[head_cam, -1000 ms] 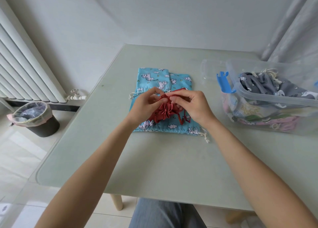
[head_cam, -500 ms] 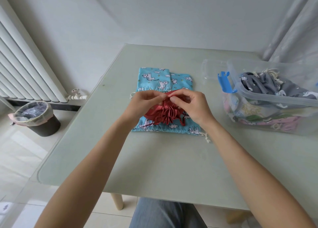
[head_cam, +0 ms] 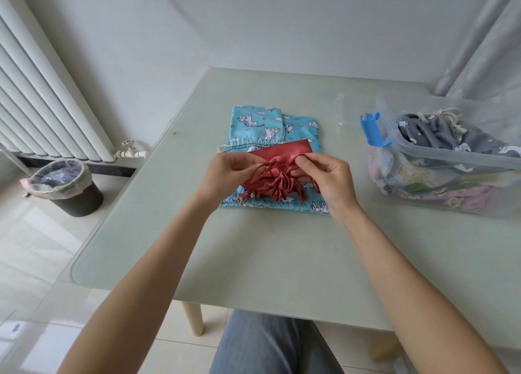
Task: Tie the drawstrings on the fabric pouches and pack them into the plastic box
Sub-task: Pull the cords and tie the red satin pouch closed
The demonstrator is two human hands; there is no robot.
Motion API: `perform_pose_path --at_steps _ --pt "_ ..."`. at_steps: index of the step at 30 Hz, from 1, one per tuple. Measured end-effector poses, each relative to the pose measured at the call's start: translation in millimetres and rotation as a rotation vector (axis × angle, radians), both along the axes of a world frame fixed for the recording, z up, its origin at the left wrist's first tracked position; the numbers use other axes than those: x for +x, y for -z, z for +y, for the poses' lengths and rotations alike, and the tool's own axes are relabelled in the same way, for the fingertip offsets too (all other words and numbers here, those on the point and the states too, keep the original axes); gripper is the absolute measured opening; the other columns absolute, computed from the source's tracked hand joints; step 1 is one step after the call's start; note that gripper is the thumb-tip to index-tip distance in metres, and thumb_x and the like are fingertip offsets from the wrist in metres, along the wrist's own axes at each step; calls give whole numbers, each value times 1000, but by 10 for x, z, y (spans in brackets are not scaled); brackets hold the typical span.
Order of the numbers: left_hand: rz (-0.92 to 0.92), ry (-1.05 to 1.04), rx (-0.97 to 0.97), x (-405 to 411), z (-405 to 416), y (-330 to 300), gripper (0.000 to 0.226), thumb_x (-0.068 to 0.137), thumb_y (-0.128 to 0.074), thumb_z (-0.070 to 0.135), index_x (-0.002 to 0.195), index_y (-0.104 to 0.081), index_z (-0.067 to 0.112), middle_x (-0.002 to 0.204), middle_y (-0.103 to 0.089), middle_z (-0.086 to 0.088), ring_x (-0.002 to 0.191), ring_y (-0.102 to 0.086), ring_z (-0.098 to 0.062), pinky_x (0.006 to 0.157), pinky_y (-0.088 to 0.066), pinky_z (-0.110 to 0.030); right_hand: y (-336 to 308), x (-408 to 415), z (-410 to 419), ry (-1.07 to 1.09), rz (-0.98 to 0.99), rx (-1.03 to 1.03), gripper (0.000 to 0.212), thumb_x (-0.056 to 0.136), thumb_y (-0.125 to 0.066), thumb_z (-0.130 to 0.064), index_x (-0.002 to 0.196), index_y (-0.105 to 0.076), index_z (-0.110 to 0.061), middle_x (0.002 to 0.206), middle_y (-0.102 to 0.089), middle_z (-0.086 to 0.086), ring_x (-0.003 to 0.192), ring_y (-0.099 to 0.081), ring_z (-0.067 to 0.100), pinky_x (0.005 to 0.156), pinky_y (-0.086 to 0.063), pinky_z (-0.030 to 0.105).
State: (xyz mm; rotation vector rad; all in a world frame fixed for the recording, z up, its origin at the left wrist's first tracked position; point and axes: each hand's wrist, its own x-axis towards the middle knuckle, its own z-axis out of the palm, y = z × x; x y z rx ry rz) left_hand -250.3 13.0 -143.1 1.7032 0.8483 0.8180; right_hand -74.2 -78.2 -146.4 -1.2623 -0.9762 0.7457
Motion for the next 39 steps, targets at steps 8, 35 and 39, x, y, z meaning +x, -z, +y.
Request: perform_pose_path --at_steps 8,35,39 --pt "160 -109 179 -170 -48 57 5 85 -67 15 83 -70 18 59 -62 15 53 -54 6 58 -37 -4 61 143 -192 116 82 -116 3 83 -68 -12 85 -71 -12 78 -72 1 75 -67 10 76 -54 24" --pt "440 -275 379 -326 -115 301 15 90 -59 25 92 -71 15 86 -71 -2 81 -63 -20 72 -46 -30 295 346 -418 203 -286 -202 11 90 -61 -26 85 -71 -26 89 -73 -1 90 -69 16 93 -50 46" --pt "463 -222 417 -374 -118 114 27 95 -48 40 109 -69 30 95 -65 8 83 -56 -11 74 -40 -26 73 402 -406 83 -474 -213 40 98 -45 -30 136 -46 -17 137 -47 -5 126 -41 5 109 -29 25"
